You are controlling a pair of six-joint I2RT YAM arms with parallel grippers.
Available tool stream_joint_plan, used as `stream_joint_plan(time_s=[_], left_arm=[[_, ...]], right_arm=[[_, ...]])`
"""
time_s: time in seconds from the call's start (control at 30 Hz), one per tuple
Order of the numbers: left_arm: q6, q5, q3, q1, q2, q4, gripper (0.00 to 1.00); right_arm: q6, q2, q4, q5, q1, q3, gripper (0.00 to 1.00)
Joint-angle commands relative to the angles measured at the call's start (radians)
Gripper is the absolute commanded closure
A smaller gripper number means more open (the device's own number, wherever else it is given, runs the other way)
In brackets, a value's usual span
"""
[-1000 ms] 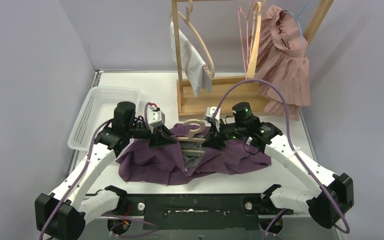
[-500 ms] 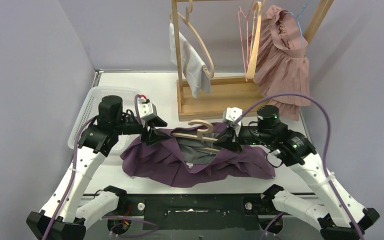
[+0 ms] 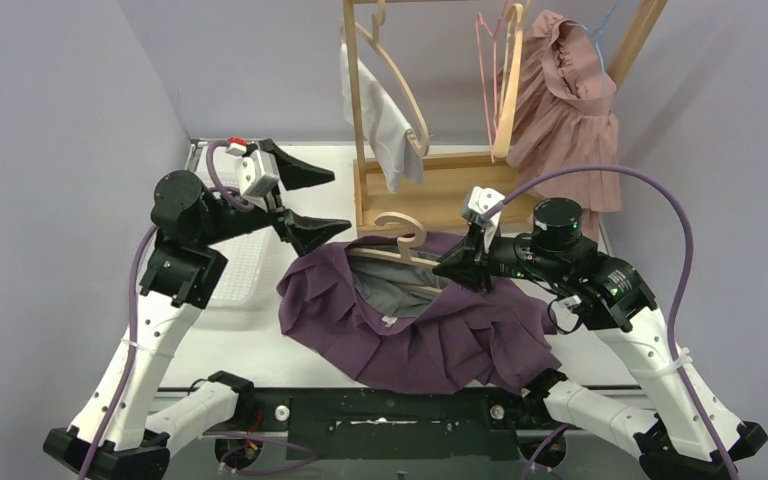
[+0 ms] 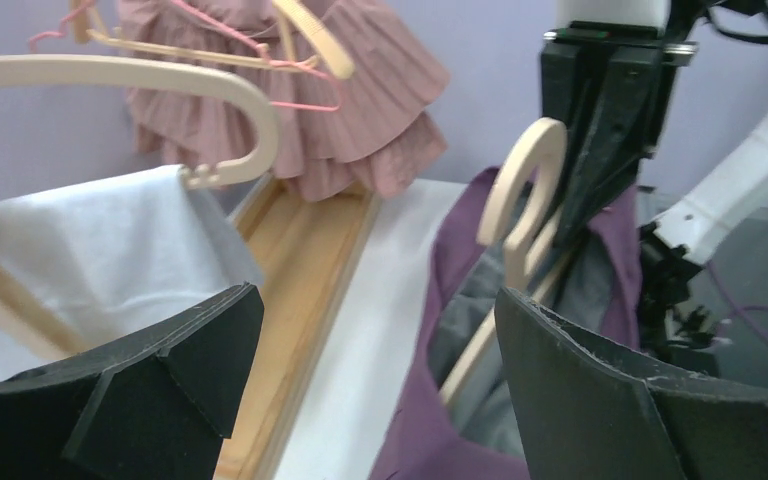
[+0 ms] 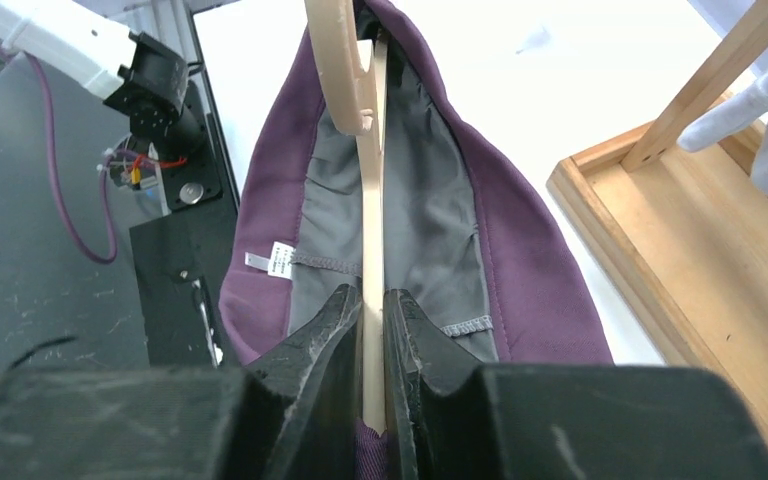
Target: Place the skirt on the hanger
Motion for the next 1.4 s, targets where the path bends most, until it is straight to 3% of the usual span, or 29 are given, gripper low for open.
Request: stream_joint_plan(time_s=[0.0, 0.27, 0.47, 0.53, 0.6, 0.7, 0.73, 0.77, 0.83, 0.97, 1.0, 1.2, 1.37], left_arm=[[-0.140, 0.041, -0.052, -0.086, 0.019, 0.243, 0.12], [-0.078, -0.096, -0.096, -0.298, 0.103, 0.280, 0.13], [-0.124, -0.090, -0.118, -0.340, 0.158, 0.358, 0.12], [-0.130, -0.054, -0.134, -0.343, 0.166, 0.387, 0.17], [-0.128, -0.030, -0.140, -0.345, 0.176, 0.401, 0.30], [-0.107, -0.025, -0.133, -0.346, 0.180, 0.395, 0.60], [-0.099, -0.020, -0.131, -0.346, 0.179, 0.396, 0.72], [-0.090, -0.014, -0.129, -0.347, 0.176, 0.398, 0.94], [-0.092, -0.022, -0.121, -0.346, 0.169, 0.402, 1.00], [-0.100, 0.024, -0.050, -0.347, 0.171, 0.368, 1.00], [-0.110, 0.035, -0.019, -0.345, 0.179, 0.351, 1.00], [-0.153, 0.073, 0.156, -0.347, 0.231, 0.256, 1.00], [-0.132, 0.159, 0.222, -0.347, 0.250, 0.226, 1.00]], right_arm=[[0.085, -0.042, 0.231, 0.033, -0.008, 0.008, 1.00], [0.130, -0.038, 0.309, 0.010, -0.006, -0.048, 1.00], [0.141, -0.055, 0.350, -0.014, -0.005, -0.078, 1.00], [0.144, -0.059, 0.361, -0.019, -0.004, -0.087, 1.00], [0.144, -0.063, 0.368, -0.026, -0.004, -0.096, 1.00], [0.138, -0.067, 0.365, -0.038, -0.005, -0.104, 1.00], [0.133, -0.072, 0.362, -0.040, -0.006, -0.107, 1.00], [0.126, -0.075, 0.355, -0.040, -0.006, -0.110, 1.00], [0.103, -0.078, 0.316, -0.022, -0.005, -0.101, 0.99], [0.042, -0.061, 0.163, 0.016, -0.004, -0.008, 0.52], [0.032, -0.050, 0.105, 0.019, -0.005, 0.025, 0.45], [-0.059, 0.042, -0.165, 0.025, -0.003, 0.190, 0.39], [-0.098, 0.058, -0.190, 0.083, -0.004, 0.213, 0.33]])
